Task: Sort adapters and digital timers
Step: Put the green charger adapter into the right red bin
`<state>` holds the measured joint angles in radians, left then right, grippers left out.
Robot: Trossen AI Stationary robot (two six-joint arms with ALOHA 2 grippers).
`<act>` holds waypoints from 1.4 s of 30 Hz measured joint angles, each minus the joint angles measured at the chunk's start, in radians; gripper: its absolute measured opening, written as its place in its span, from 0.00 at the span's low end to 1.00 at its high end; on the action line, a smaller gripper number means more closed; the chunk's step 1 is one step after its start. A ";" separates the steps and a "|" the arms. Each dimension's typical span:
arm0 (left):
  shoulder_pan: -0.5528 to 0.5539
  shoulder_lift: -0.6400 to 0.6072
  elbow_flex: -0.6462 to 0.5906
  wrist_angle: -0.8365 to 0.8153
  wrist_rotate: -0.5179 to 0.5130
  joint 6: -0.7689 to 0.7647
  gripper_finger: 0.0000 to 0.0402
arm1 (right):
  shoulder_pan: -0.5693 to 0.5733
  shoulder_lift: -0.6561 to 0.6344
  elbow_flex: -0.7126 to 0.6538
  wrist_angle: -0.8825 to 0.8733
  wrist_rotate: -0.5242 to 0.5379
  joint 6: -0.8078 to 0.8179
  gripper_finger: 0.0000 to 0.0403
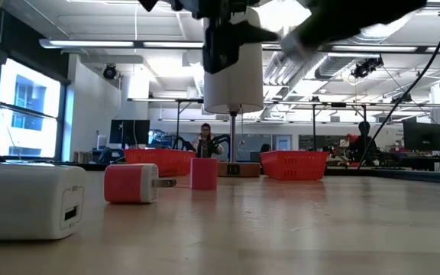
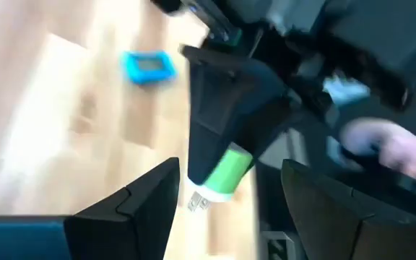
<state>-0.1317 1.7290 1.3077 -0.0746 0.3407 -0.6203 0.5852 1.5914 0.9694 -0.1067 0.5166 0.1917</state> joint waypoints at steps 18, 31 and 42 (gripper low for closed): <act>-0.133 -0.037 -0.001 -0.575 -0.731 -0.022 0.59 | -0.001 -0.115 -0.001 -0.450 0.302 0.546 0.29; -0.281 -0.055 -0.002 -0.898 -0.945 -0.305 0.59 | -0.293 -0.145 0.000 -0.618 0.142 0.645 0.30; -0.369 -0.055 -0.002 -0.975 -0.964 -0.407 0.59 | -0.672 -0.144 0.000 -0.566 0.022 0.428 0.30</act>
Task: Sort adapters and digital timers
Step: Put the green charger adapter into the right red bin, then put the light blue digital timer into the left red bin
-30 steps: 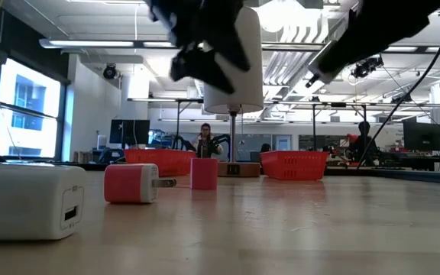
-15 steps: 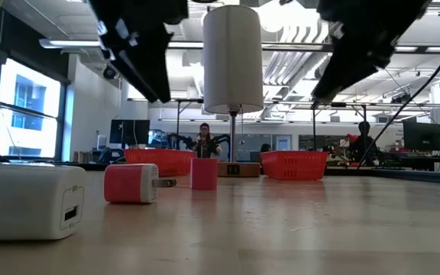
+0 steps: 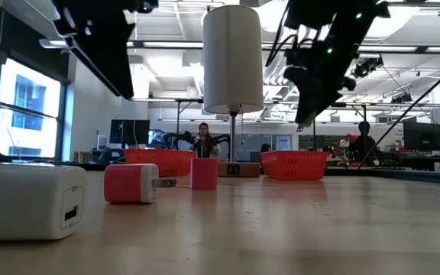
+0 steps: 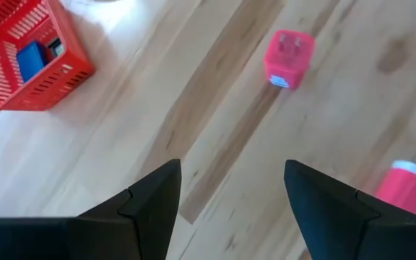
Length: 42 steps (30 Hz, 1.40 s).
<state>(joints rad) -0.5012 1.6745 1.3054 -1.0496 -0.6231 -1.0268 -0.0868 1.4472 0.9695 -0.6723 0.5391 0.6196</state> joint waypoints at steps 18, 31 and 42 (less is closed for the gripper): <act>-0.063 0.000 0.000 -0.002 -0.008 0.007 0.59 | -0.222 0.161 -0.001 0.185 -0.129 -0.145 0.29; -0.073 0.000 0.000 -0.007 -0.037 0.016 0.59 | -0.284 0.262 -0.001 0.220 -0.143 -0.153 0.33; -0.128 0.000 0.000 -0.006 -0.037 0.015 0.59 | -0.295 0.262 -0.001 0.230 -0.150 -0.172 0.45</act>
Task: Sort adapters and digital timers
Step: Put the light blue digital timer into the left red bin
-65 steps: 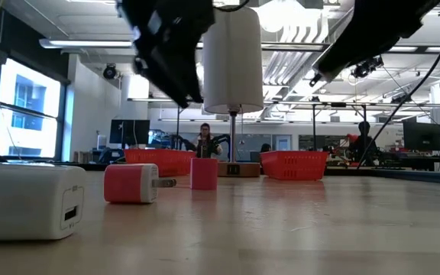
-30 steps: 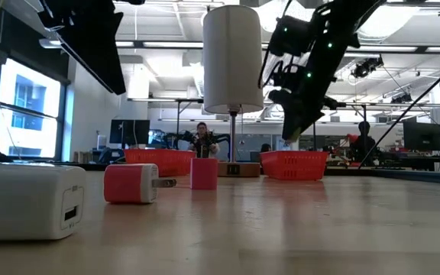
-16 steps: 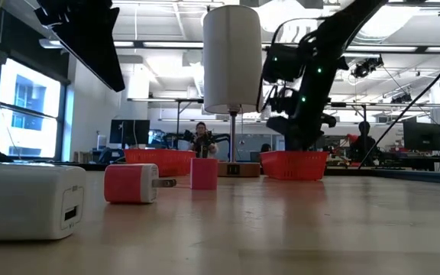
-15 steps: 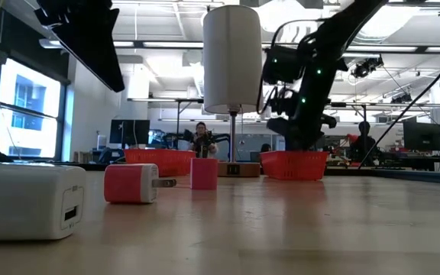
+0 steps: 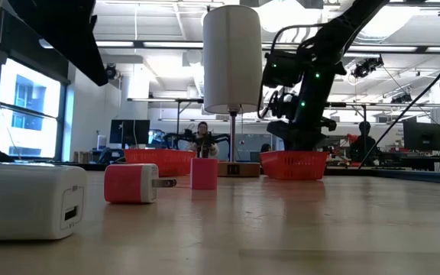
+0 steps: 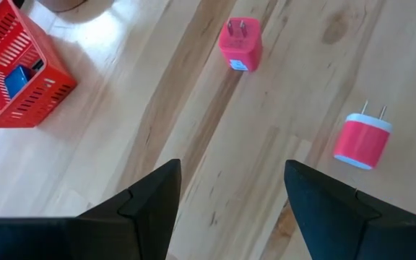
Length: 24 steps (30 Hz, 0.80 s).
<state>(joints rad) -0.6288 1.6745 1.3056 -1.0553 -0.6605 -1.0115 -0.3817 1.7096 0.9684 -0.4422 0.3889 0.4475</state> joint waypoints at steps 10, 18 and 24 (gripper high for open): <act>0.000 0.000 0.000 0.001 0.000 0.001 0.59 | 0.005 -0.021 0.000 0.031 -0.001 -0.027 0.45; 0.000 0.001 0.000 0.000 0.000 0.001 0.59 | 0.054 -0.153 0.000 0.024 0.000 -0.062 0.45; 0.000 0.001 0.000 0.001 0.000 0.001 0.59 | 0.127 -0.269 0.001 -0.014 -0.012 -0.061 0.45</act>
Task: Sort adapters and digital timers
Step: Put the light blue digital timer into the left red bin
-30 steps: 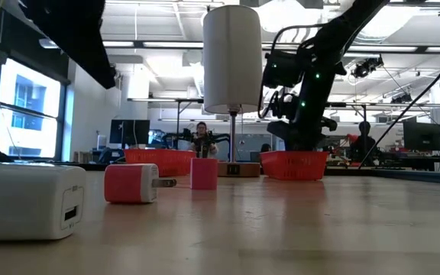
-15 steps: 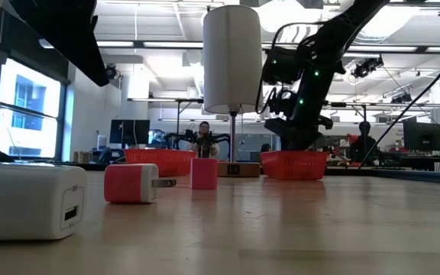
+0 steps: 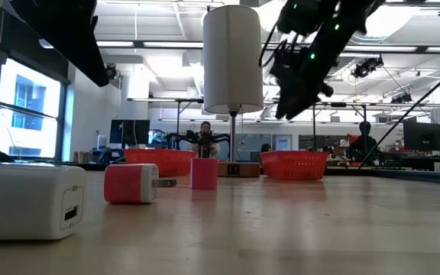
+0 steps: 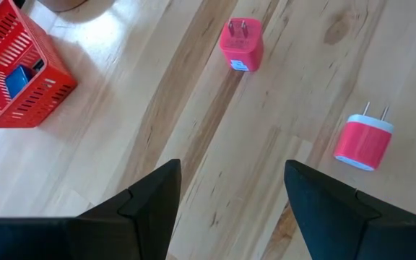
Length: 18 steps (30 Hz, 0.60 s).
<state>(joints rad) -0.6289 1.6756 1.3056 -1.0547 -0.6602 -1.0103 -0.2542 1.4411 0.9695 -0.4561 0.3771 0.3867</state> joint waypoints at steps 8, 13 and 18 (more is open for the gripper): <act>0.000 0.000 0.000 0.000 -0.013 0.000 0.59 | 0.108 -0.074 0.000 -0.020 -0.134 0.029 0.45; 0.000 0.000 0.000 0.000 -0.013 0.000 0.59 | 0.152 -0.080 0.000 -0.033 -0.153 0.057 0.45; 0.000 0.000 0.000 0.000 -0.016 0.000 0.59 | 0.172 -0.081 0.000 -0.030 -0.147 0.064 0.46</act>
<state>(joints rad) -0.6289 1.6756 1.3056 -1.0544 -0.6762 -1.0100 -0.0827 1.3605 0.9695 -0.4862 0.2296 0.4503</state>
